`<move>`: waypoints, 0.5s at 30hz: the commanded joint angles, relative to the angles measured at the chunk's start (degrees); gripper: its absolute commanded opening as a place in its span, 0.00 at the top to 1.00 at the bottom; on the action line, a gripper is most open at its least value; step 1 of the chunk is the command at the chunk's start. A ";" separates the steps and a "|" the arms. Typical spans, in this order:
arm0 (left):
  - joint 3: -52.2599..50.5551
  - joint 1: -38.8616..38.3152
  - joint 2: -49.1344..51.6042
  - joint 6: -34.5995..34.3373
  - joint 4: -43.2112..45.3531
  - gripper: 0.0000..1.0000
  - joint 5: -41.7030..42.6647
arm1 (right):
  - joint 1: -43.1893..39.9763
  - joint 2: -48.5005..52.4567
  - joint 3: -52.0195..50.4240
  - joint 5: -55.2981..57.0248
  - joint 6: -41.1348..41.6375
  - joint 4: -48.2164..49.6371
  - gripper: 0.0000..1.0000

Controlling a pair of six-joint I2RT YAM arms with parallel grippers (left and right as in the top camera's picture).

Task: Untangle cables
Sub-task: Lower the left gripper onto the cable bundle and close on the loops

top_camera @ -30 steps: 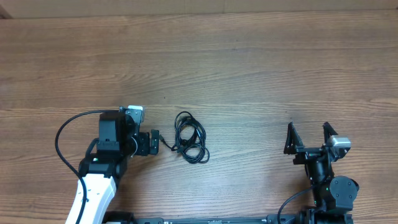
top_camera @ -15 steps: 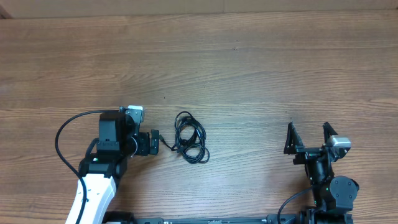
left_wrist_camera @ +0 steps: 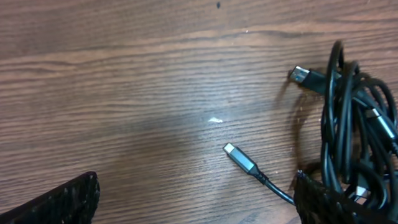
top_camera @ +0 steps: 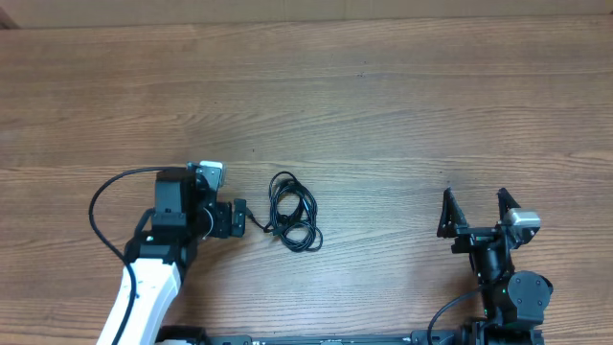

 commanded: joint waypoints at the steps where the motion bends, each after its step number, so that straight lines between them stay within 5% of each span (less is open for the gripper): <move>1: 2.62 0.24 1.70 0.92 -0.26 0.00 1.38 | 0.07 -0.52 -0.55 0.81 -0.22 0.09 0.00; 15: 9.03 0.17 4.31 2.27 -5.95 0.01 2.73 | 0.07 -0.50 -0.55 0.81 -0.22 0.09 0.00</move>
